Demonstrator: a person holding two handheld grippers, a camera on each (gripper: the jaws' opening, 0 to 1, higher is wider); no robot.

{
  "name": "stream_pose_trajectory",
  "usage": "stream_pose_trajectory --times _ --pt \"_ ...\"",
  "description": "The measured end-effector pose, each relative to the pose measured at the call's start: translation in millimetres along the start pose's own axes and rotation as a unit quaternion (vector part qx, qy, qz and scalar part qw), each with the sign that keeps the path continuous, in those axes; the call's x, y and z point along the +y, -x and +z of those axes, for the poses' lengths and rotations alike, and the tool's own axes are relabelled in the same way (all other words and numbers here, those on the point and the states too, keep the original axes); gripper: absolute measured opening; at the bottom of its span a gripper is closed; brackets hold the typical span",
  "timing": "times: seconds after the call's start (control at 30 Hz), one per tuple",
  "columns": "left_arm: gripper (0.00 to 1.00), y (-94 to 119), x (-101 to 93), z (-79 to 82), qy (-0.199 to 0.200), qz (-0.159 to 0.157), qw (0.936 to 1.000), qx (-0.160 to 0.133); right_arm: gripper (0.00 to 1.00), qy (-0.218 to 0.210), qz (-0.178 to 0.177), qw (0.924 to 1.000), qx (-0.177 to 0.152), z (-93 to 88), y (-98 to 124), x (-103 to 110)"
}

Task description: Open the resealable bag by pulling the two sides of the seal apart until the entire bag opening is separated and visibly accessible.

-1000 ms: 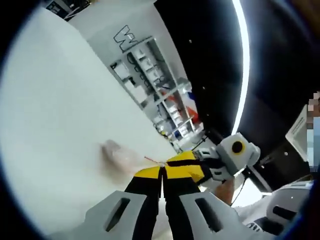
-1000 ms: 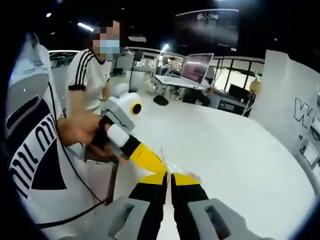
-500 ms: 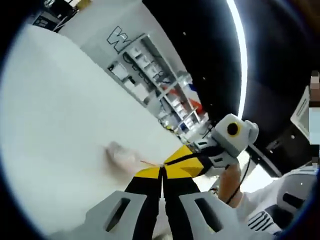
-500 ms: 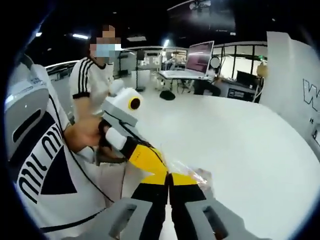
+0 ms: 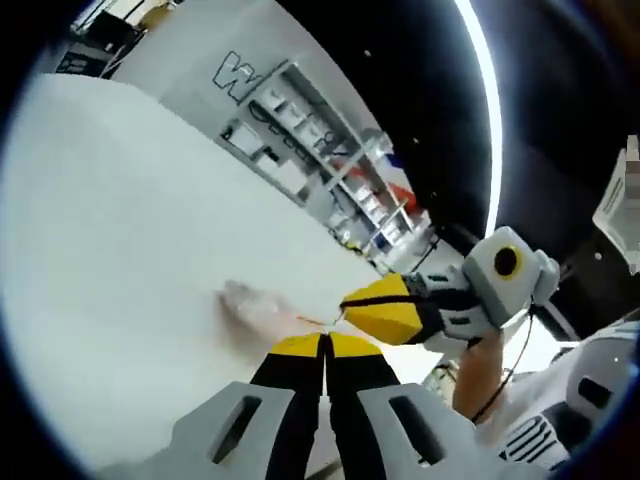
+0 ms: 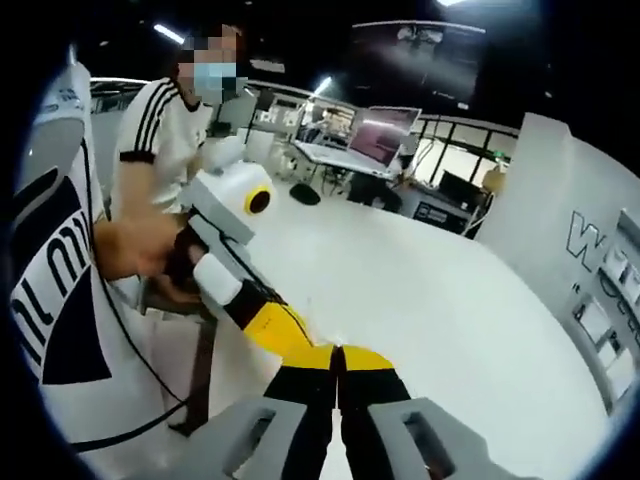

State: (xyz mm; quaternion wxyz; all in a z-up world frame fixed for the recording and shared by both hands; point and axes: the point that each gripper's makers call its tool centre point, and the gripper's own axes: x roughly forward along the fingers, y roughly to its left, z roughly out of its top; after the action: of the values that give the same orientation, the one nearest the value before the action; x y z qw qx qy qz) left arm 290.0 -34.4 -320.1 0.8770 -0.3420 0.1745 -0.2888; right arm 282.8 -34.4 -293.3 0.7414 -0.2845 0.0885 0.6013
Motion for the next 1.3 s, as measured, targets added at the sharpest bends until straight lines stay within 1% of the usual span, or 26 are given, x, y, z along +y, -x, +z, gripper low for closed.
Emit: stream_pose_trajectory --times 0.07,0.13,0.23,0.27,0.3,0.33,0.4,0.43,0.47,0.53,0.6,0.73,0.77,0.8,0.83,0.93,1.07,1.1,1.2,1.23,1.27,1.3 --pt "0.0 -0.2 -0.1 0.2 -0.004 0.002 1.0 -0.001 0.0 -0.001 -0.001 1.0 -0.004 0.3 -1.3 -0.8" --pt "0.01 0.8 -1.7 3.5 -0.003 -0.003 1.0 -0.007 0.0 -0.007 -0.003 0.9999 -0.008 1.2 -0.9 -2.7" --pt "0.01 -0.3 -3.0 0.2 -0.009 -0.002 1.0 0.0 0.0 -0.008 -0.009 0.9998 -0.013 2.2 0.3 -5.9" --pt "0.01 0.5 -1.3 -0.4 -0.011 0.0 0.9999 0.004 0.0 0.0 -0.016 0.9998 -0.013 2.8 1.0 -7.9" --pt "0.01 0.1 0.0 -2.5 -0.011 0.002 0.9999 0.007 0.0 0.021 -0.032 0.9992 -0.012 3.5 2.1 -12.6" --pt "0.01 -0.8 -0.3 -5.2 -0.011 0.003 0.9999 0.011 0.0 0.052 -0.053 0.9972 -0.011 4.7 3.3 -17.8" --pt "0.01 -0.7 0.5 -8.4 -0.013 0.003 0.9998 0.018 0.0 0.079 -0.09 0.9927 -0.013 6.7 7.1 -28.2" --pt "0.01 -0.3 0.3 -8.6 -0.012 0.001 0.9998 0.019 0.0 0.082 -0.098 0.9917 -0.016 7.4 8.1 -30.1" --pt "0.01 0.2 -1.9 -7.1 -0.01 -0.001 0.9998 0.017 0.0 0.077 -0.09 0.9929 -0.015 5.6 6.8 -26.1" --pt "0.01 1.9 -2.2 -4.7 -0.016 0.001 0.9998 0.015 0.0 0.086 -0.098 0.991 -0.028 7.7 6.6 -26.4" --pt "0.01 3.7 -1.1 -2.0 -0.018 0.001 0.9998 0.012 0.0 0.087 -0.096 0.9913 -0.025 5.0 4.5 -23.0" --pt "0.01 5.2 -0.9 -2.4 -0.019 0.002 0.9998 0.01 0.01 0.08 -0.083 0.9928 -0.029 3.9 0.5 -10.4" --pt "0.01 5.5 -0.7 -2.8 -0.019 0.002 0.9998 0.01 0.06 0.079 -0.079 0.9933 -0.028 2.7 -1.1 -7.0" --pt "0.01 5.4 -0.6 -3.2 -0.018 0.002 0.9998 0.011 0.08 0.079 -0.073 0.9941 -0.013 -3.0 -4.2 -3.0" --pt "0.01 5.6 -0.7 -3.8 -0.019 0.003 0.9998 0.011 0.09 0.083 -0.075 0.9936 -0.009 -4.9 -5.8 -1.9" --pt "0.01 6.4 -2.6 -5.7 -0.022 0.002 0.9997 0.013 0.1 0.085 -0.073 0.9936 0.002 -10.0 -9.8 2.1" --pt "0.01 6.5 -3.3 -6.7 -0.027 0.003 0.9995 0.017 0.08 0.1 -0.092 0.9907 0.01 -13.7 -12.9 -3.0" --pt "0.01 6.4 -3.0 -7.0 -0.028 0.004 0.9994 0.018 0.07 0.104 -0.1 0.9895 0.01 -13.4 -13.0 -5.3" --pt "0.01 5.2 -2.7 -10.1 -0.028 0.004 0.9993 0.024 0.0 0.11 -0.108 0.988 0.011 -14.5 -15.9 -8.4" --pt "0.01 4.9 -2.8 -10.8 -0.029 0.003 0.9993 0.025 0.0 0.111 -0.109 0.9877 0.011 -14.9 -16.5 -9.7" --pt "0.01 4.7 -1.9 -11.4 -0.029 0.004 0.9992 0.028 0.0 0.11 -0.115 0.9872 0.006 -13.6 -16.1 -12.6" --pt "0.01 4.3 -1.1 -12.3 -0.031 0.004 0.999 0.031 0.0 0.11 -0.13 0.9854 -0.003 -10.5 -14.6 -18.7"
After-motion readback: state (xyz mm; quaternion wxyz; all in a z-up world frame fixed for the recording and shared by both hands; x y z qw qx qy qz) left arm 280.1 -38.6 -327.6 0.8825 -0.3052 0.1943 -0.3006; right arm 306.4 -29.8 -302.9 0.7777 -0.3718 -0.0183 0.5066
